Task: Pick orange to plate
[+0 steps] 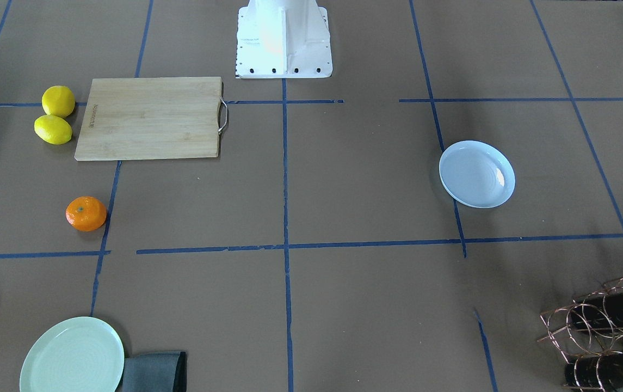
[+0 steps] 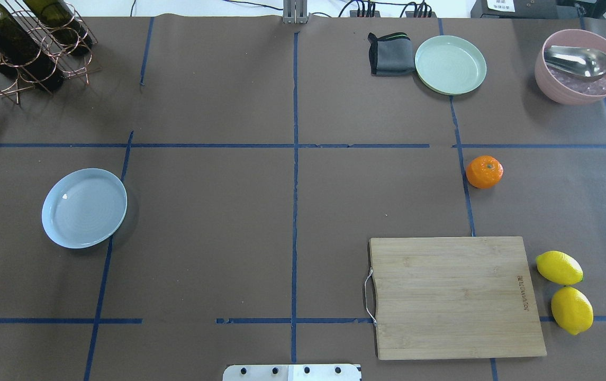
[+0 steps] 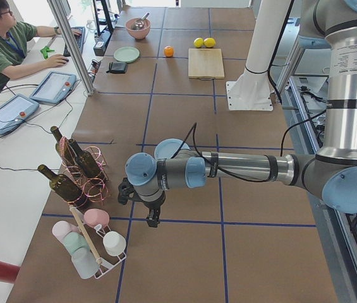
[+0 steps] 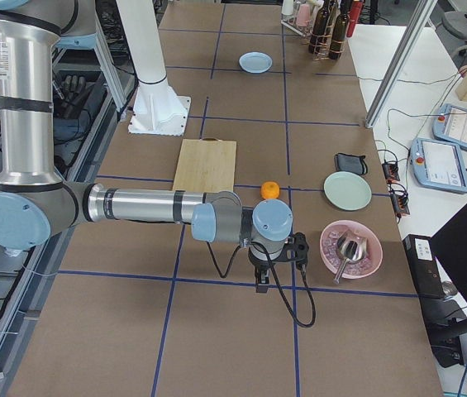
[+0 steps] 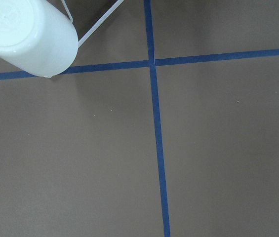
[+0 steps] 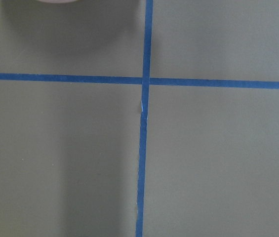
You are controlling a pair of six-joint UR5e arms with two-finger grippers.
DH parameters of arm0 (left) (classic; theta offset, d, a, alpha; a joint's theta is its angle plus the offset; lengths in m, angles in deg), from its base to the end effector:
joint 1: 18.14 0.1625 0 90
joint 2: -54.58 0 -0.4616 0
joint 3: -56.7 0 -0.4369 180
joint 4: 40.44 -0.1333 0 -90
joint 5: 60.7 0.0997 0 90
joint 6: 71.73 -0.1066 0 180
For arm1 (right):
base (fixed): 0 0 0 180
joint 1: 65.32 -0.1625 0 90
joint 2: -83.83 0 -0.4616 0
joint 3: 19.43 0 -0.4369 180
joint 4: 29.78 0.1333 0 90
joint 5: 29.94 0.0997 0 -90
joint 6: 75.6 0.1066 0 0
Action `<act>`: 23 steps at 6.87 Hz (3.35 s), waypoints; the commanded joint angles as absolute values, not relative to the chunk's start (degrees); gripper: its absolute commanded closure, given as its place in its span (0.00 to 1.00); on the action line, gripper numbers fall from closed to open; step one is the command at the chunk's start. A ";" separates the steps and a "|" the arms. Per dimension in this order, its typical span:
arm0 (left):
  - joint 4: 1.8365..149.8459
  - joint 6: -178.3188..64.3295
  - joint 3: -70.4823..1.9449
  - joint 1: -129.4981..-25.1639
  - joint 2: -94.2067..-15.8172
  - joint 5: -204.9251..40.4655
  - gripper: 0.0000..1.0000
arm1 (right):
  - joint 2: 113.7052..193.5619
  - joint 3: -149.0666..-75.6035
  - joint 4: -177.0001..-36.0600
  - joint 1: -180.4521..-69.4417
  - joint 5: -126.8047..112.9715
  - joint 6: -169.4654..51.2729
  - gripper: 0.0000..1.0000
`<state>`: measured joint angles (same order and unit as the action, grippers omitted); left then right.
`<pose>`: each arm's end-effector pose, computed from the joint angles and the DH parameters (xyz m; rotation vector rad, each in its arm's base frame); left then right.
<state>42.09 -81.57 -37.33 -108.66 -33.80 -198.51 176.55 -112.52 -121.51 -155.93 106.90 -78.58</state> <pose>-0.0590 -0.5159 0.6856 -0.0075 0.8384 0.1162 0.0610 -0.5123 0.6960 0.0032 -0.8178 -0.0293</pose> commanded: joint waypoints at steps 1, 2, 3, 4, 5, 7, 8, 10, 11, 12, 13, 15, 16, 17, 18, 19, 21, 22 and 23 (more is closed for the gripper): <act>42.35 -82.00 -37.78 -108.58 -34.27 -198.60 0.00 | 176.46 -112.59 -121.45 -155.93 106.91 -78.50 0.00; 45.31 -81.92 -37.61 -108.57 -35.06 -198.60 0.00 | 176.38 -112.85 -121.45 -155.93 106.91 -78.32 0.00; 49.52 -81.92 -37.52 -108.49 -35.24 -198.60 0.00 | 176.29 -113.03 -121.45 -156.02 107.17 -78.32 0.00; 51.91 -81.57 -37.17 -108.14 -36.63 -198.42 0.00 | 176.29 -113.81 -121.45 -156.02 107.17 -78.41 0.00; 53.33 -81.57 -36.99 -107.79 -37.00 -198.33 0.00 | 176.11 -114.43 -121.45 -156.02 107.08 -78.41 0.00; 53.69 -81.40 -37.25 -107.78 -37.00 -198.86 0.00 | 174.37 -114.96 -121.37 -156.02 107.08 -78.50 0.00; 54.65 -81.48 -37.25 -107.70 -37.17 -198.86 0.00 | 172.27 -115.84 -121.54 -156.02 107.17 -78.32 0.00; 60.77 -68.23 -37.17 -100.63 -36.91 -198.25 0.00 | 172.16 -115.67 -121.54 -155.84 107.34 -77.62 0.00; 68.38 -58.64 -37.17 -96.75 -35.17 -196.16 0.00 | 172.07 -115.76 -121.54 -155.84 107.87 -77.53 0.00; 76.98 -48.01 -36.99 -92.19 -33.24 -193.79 0.00 | 172.07 -115.50 -121.63 -155.76 110.14 -77.44 0.00; 85.86 -37.64 -36.64 -87.09 -31.22 -192.20 0.00 | 171.89 -115.58 -121.63 -155.84 111.72 -77.44 0.00; 92.87 -22.13 -36.29 -76.81 -31.11 -184.14 0.03 | 171.63 -115.58 -121.45 -155.75 111.65 -77.53 0.00; 93.50 -18.15 -36.29 -73.54 -31.55 -182.18 0.08 | 171.63 -115.84 -121.45 -155.75 111.74 -77.53 0.00; 94.99 -15.33 -36.29 -70.90 -31.55 -182.16 0.11 | 171.63 -115.84 -121.45 -155.75 111.74 -77.53 0.00; 95.26 -13.12 -36.29 -68.43 -31.55 -181.99 0.14 | 171.63 -115.84 -121.45 -155.75 111.74 -77.53 0.00; 95.26 -13.10 -36.29 -67.02 -31.55 -181.72 0.16 | 171.63 -115.84 -121.45 -155.75 111.74 -77.53 0.00; 95.26 -13.10 -36.20 -66.30 -31.55 -181.72 0.31 | 171.63 -115.84 -121.45 -155.75 111.74 -77.53 0.00; 95.26 -13.10 -36.20 -66.21 -31.55 -181.72 0.42 | 171.54 -115.84 -121.45 -155.84 111.74 -77.53 0.00; 95.26 -13.10 -36.29 -66.21 -31.46 -181.72 0.57 | 171.54 -115.84 -121.45 -155.76 111.74 -77.53 0.00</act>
<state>95.26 -13.11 -36.22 -66.30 -31.54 -181.73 171.57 -115.84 -121.45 -155.78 111.74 -77.53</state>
